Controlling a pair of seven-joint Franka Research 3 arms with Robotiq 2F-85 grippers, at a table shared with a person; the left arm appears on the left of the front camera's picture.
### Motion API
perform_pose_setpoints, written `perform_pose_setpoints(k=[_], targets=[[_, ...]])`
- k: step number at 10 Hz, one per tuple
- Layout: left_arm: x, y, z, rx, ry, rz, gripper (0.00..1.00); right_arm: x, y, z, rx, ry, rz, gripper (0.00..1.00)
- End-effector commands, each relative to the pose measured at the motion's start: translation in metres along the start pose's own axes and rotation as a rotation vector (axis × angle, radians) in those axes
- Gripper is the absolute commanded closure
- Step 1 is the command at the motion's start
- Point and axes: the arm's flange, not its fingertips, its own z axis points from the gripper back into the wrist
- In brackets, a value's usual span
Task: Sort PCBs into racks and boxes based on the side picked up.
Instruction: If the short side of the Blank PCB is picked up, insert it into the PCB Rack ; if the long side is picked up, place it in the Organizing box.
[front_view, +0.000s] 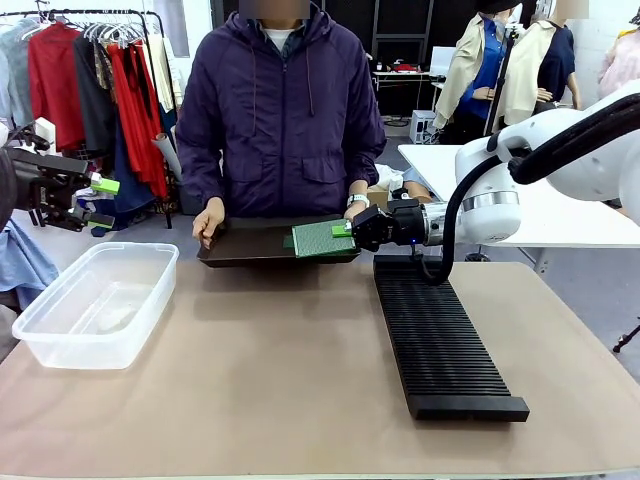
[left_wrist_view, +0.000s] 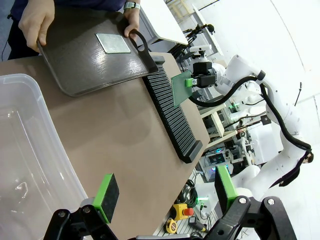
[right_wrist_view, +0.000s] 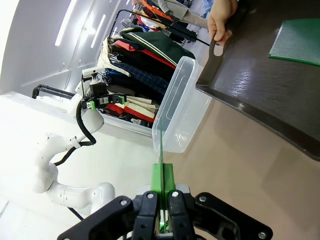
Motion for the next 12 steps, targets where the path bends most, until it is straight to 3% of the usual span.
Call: perform_pose_setpoints(k=[1, 6, 10, 12], targets=[[0.000, -0.001, 0.001, -0.002, -0.002, -0.002, 0.00, 0.001, 0.001, -0.002, 0.008, -0.007, 0.000, 1.00], [0.000, -0.001, 0.001, -0.002, -0.002, -0.002, 0.00, 0.000, 0.000, 0.000, 0.000, 0.000, 0.000, 1.00], [0.000, -0.001, 0.001, -0.002, -0.002, -0.002, 0.00, 0.001, 0.017, 0.062, 0.136, 0.011, 0.079, 1.00], [0.000, -0.001, 0.001, -0.002, -0.002, -0.002, 0.00, -0.003, 0.019, 0.098, 0.137, 0.001, 0.139, 1.00]])
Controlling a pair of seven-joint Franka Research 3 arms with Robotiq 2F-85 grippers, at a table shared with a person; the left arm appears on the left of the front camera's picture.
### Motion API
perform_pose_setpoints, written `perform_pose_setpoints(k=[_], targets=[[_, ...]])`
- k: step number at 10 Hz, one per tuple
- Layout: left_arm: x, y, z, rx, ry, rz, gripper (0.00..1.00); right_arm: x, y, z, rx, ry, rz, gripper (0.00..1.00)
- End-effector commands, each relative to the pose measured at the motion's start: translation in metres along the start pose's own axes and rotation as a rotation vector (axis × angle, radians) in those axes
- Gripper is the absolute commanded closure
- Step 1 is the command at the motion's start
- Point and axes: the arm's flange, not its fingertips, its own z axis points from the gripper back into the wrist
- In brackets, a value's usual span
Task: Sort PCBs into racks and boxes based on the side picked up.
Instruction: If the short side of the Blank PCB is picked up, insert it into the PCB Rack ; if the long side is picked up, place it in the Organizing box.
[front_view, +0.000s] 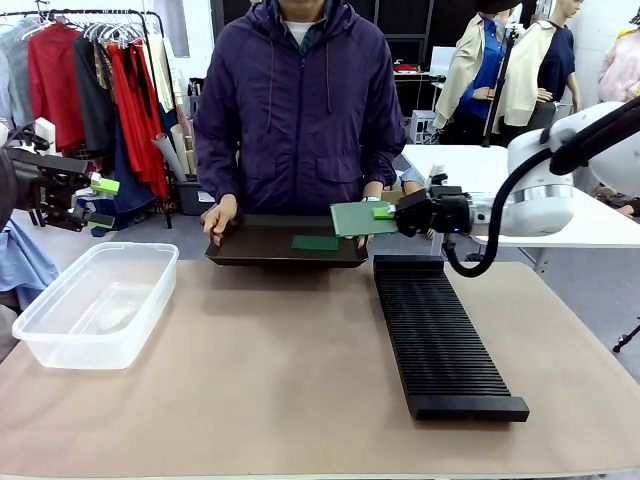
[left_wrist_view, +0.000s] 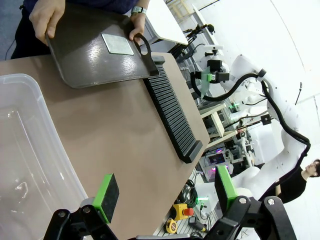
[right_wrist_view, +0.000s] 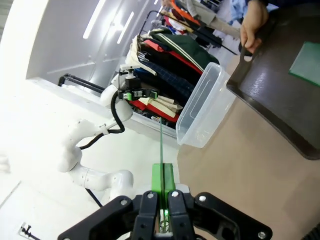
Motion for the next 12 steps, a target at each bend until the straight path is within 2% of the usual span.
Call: perform_pose_setpoints(k=[1, 5, 7, 8, 11, 12], targets=[[0.000, -0.001, 0.001, -0.003, -0.002, -0.002, 0.00, -0.010, 0.002, 0.023, -0.003, 0.003, 0.093, 1.00], [0.000, -0.001, 0.001, -0.003, -0.002, -0.002, 0.00, -0.026, -0.002, 0.080, 0.068, -0.022, 0.248, 1.00], [0.000, -0.001, 0.001, -0.003, -0.002, -0.002, 0.00, -0.030, -0.005, 0.106, 0.100, -0.004, 0.405, 1.00], [0.000, -0.001, 0.001, -0.003, -0.002, -0.002, 0.00, -0.033, -0.011, 0.118, 0.147, -0.008, 0.429, 1.00], [0.000, -0.001, 0.001, -0.003, -0.002, -0.002, 0.00, -0.042, -0.045, 0.134, 0.127, 0.057, 0.642, 1.00], [0.000, -0.001, 0.001, -0.003, -0.002, -0.002, 0.00, -0.045, -0.057, 0.139, 0.109, 0.045, 0.710, 1.00]])
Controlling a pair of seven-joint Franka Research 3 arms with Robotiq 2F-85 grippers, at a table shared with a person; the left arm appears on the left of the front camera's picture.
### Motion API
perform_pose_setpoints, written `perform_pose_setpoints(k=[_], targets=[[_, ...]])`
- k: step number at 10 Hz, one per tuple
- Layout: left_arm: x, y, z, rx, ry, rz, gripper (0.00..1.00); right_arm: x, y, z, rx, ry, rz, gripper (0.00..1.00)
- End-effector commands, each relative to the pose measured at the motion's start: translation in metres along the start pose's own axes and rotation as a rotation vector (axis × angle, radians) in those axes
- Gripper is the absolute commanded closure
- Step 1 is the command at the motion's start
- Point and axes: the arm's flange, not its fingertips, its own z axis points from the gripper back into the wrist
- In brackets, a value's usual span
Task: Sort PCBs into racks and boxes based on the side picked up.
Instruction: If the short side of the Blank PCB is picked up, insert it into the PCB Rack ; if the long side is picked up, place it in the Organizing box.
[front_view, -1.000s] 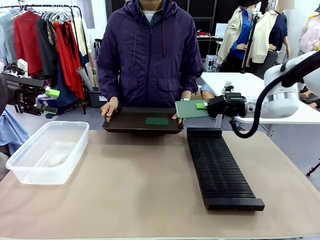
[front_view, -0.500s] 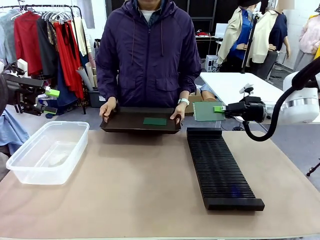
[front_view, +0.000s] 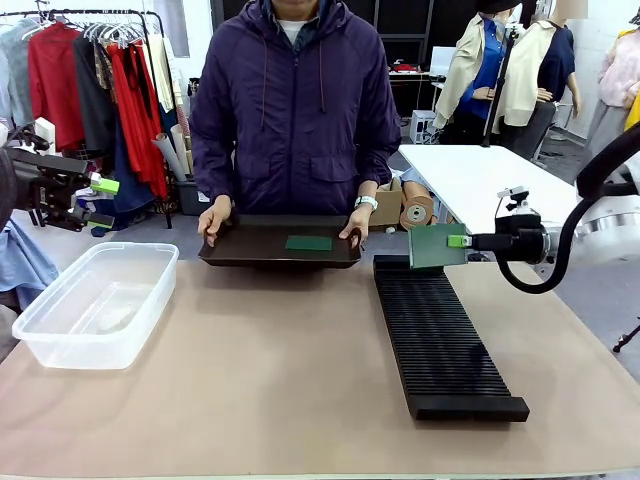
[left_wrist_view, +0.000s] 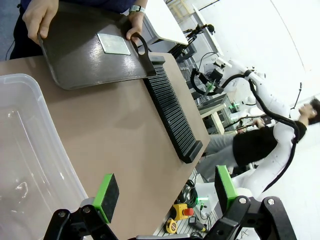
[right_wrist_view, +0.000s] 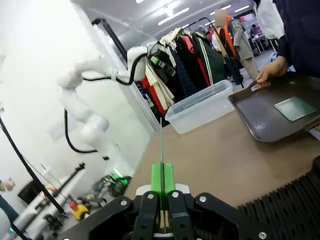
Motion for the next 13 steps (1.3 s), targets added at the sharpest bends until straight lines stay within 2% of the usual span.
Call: perform_pose_setpoints(k=[1, 4, 8, 13], targets=[[0.000, -0.001, 0.000, -0.003, -0.002, -0.002, 0.00, -0.016, -0.015, 0.009, -0.004, -0.006, 0.148, 1.00], [0.000, -0.001, 0.000, -0.003, -0.002, -0.002, 0.00, -0.042, -0.033, 0.018, -0.029, -0.115, 0.216, 1.00], [0.000, -0.001, 0.000, -0.003, -0.002, -0.002, 0.00, -0.051, -0.052, 0.021, -0.101, -0.105, 0.313, 1.00], [0.000, -0.001, 0.000, -0.003, -0.002, -0.002, 0.00, -0.046, -0.066, 0.020, -0.131, -0.027, 0.425, 1.00]])
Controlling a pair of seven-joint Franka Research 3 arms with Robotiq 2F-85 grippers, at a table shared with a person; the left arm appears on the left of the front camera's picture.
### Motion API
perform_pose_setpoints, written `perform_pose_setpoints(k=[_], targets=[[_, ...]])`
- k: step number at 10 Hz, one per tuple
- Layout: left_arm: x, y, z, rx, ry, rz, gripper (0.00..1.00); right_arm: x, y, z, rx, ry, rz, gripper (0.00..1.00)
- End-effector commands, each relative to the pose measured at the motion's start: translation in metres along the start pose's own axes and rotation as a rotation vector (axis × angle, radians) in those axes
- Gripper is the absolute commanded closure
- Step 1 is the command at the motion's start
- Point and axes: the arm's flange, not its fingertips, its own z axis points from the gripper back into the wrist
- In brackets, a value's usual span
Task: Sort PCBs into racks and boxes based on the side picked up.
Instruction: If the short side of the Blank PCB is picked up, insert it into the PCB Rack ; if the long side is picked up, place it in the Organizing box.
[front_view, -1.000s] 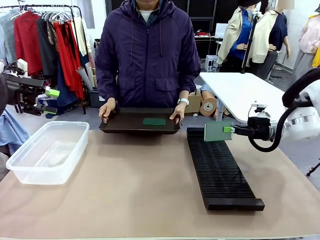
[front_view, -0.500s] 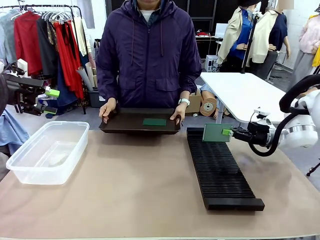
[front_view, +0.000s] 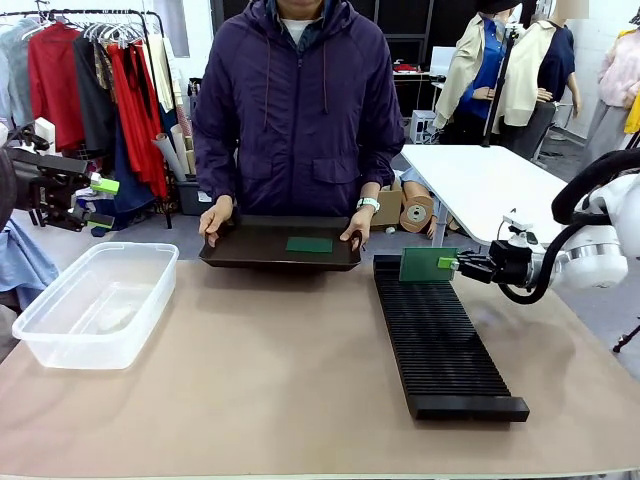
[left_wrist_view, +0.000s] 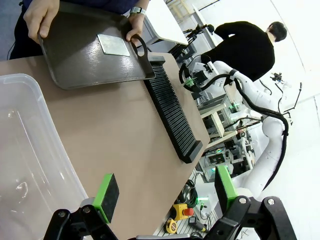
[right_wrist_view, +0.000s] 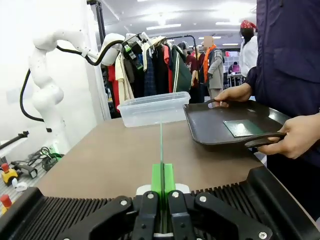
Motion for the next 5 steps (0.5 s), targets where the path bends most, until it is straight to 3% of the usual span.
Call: perform_pose_setpoints(k=[1, 5], targets=[[0.000, -0.001, 0.000, -0.003, -0.002, -0.002, 0.00, -0.006, -0.008, -0.001, 0.005, 0.005, 0.065, 1.00], [0.000, -0.001, 0.000, -0.003, -0.002, -0.002, 0.00, -0.022, -0.016, 0.011, -0.033, 0.012, 0.055, 1.00]])
